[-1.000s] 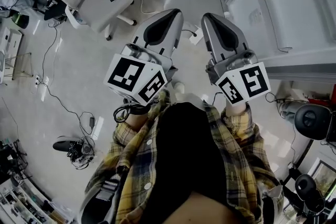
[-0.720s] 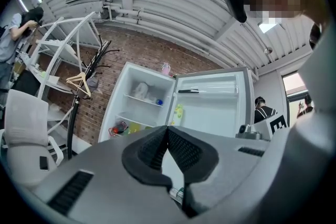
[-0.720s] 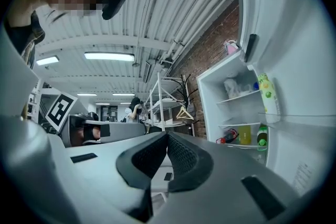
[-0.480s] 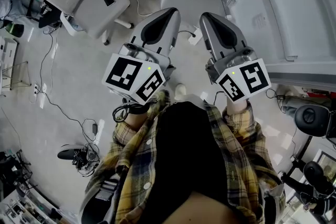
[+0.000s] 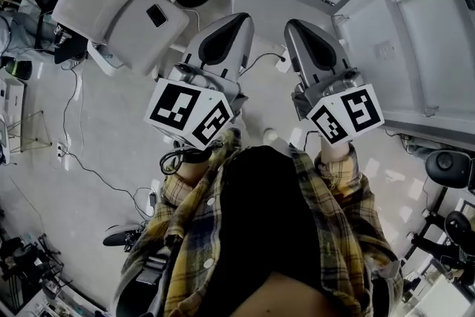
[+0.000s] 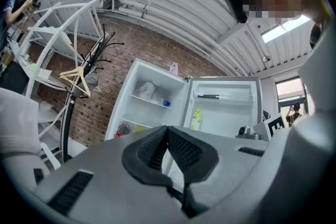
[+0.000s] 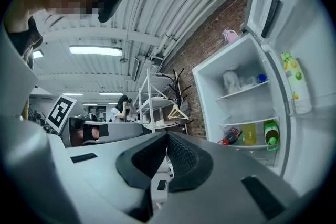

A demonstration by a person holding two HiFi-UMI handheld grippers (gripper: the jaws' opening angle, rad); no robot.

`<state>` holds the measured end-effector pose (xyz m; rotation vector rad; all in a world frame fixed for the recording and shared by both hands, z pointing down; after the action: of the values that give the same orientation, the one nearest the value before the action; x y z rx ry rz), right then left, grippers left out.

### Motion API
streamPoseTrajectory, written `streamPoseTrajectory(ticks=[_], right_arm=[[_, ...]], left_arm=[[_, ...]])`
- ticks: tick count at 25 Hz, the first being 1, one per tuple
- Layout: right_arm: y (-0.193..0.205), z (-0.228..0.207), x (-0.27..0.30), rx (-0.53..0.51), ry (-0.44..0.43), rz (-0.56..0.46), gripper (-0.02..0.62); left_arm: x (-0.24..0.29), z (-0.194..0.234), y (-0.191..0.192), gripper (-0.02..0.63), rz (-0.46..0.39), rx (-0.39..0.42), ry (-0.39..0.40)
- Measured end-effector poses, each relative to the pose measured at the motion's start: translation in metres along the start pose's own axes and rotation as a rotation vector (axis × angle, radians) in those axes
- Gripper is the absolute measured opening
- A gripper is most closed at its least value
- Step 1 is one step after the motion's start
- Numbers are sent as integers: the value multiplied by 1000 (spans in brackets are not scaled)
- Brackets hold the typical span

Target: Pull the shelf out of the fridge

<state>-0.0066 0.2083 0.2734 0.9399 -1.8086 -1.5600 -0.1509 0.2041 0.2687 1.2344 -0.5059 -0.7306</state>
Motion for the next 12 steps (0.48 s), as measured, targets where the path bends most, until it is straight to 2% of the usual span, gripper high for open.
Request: streamPoseTrajectory(ticks=[6,12], right_arm=[[6,7,40,27,59,-9,18],[17,7,54,45,137,5,20]], left_arm=[[1,49,-11,5,26,0,38],[7,75,-9,5,64,-19,96]])
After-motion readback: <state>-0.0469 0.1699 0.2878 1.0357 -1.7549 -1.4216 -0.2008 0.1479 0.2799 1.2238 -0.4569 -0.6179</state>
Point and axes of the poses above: the fingertips, and each gripper's own axes: x forward along the fingers, z to its left, y out of its underside, the point moved 6 cm from there along -x, backward along the fingers, and after that the axes turned 3 degrees about y, right-handed, at the moved point
